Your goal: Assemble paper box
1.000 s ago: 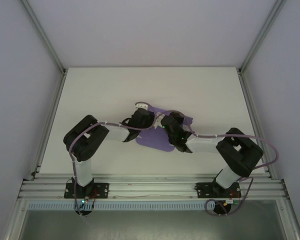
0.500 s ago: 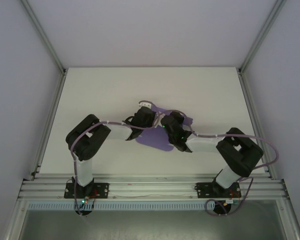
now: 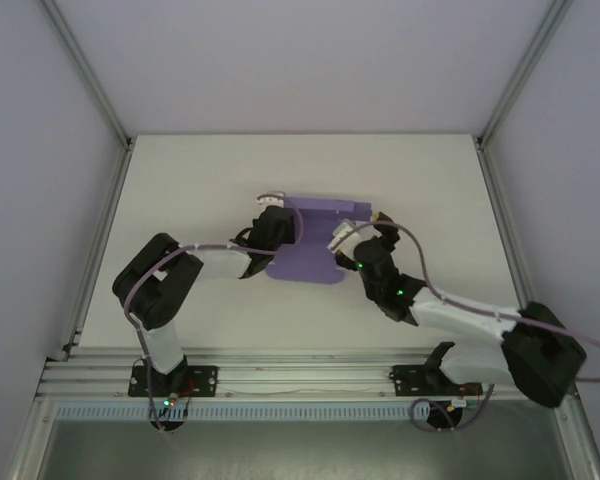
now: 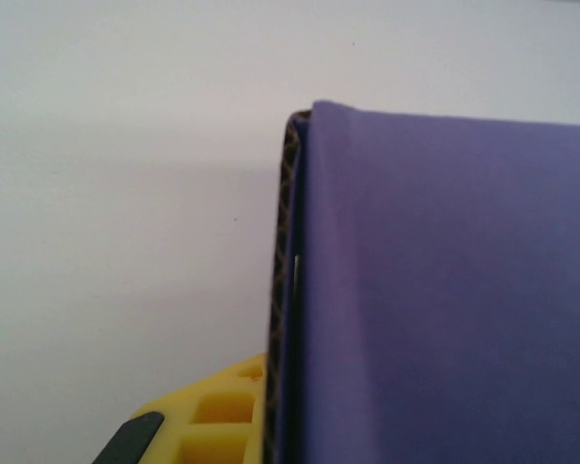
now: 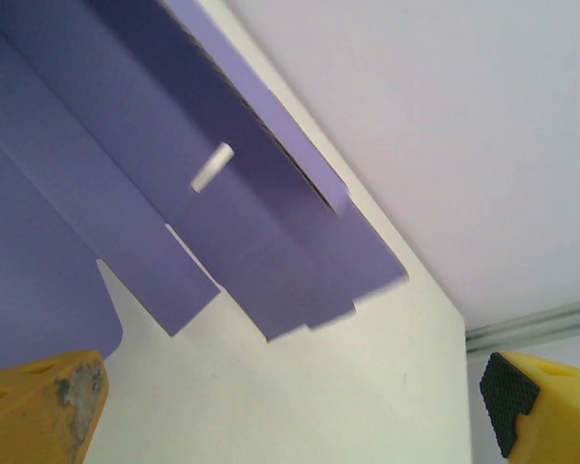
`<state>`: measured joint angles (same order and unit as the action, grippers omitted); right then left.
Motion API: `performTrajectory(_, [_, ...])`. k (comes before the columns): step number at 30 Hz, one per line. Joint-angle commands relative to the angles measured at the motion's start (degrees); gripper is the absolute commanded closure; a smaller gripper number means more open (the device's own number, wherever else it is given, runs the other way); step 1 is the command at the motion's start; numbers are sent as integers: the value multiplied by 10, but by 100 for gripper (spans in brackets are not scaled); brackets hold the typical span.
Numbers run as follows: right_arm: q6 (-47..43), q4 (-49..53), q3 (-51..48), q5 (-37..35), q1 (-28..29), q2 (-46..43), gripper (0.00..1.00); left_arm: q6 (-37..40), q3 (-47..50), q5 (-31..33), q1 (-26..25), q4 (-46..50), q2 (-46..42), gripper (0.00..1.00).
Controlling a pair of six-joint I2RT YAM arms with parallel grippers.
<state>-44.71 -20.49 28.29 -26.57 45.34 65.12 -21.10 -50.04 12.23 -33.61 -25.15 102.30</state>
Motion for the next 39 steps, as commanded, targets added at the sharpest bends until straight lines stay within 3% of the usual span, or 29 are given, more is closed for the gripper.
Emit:
performTrajectory(1, [113, -20, -26, 22, -29, -100, 0, -3, 15, -16, 10, -18, -23, 100])
performTrajectory(5, [240, -35, -21, 47, -107, -193, 0, 15, 11, -29, 9, 3, -31, 100])
performTrajectory(9, [364, 34, 57, 91, -179, -182, 0, 13, 13, -48, 8, 4, -32, 100])
performTrajectory(12, [362, 61, 109, 135, -183, -117, 0, 7, 13, -61, 9, 2, -34, 100])
performTrajectory(15, [376, 88, 161, 123, -184, -37, 0, 0, 14, -68, 8, 3, -40, 100])
performTrajectory(21, [374, 101, 186, 187, -183, 50, 0, -15, 2, -65, 9, 31, -50, 100])
performTrajectory(27, [368, 99, 175, 265, -183, 85, 0, -26, -29, -96, 9, 71, -50, 100])
performTrajectory(32, [377, 93, 171, 243, -183, 106, 0, -41, -42, -139, 9, 86, -51, 100])
performTrajectory(39, [382, 4, 131, 291, -178, 109, 0, -70, -61, -208, 11, 95, -52, 100])
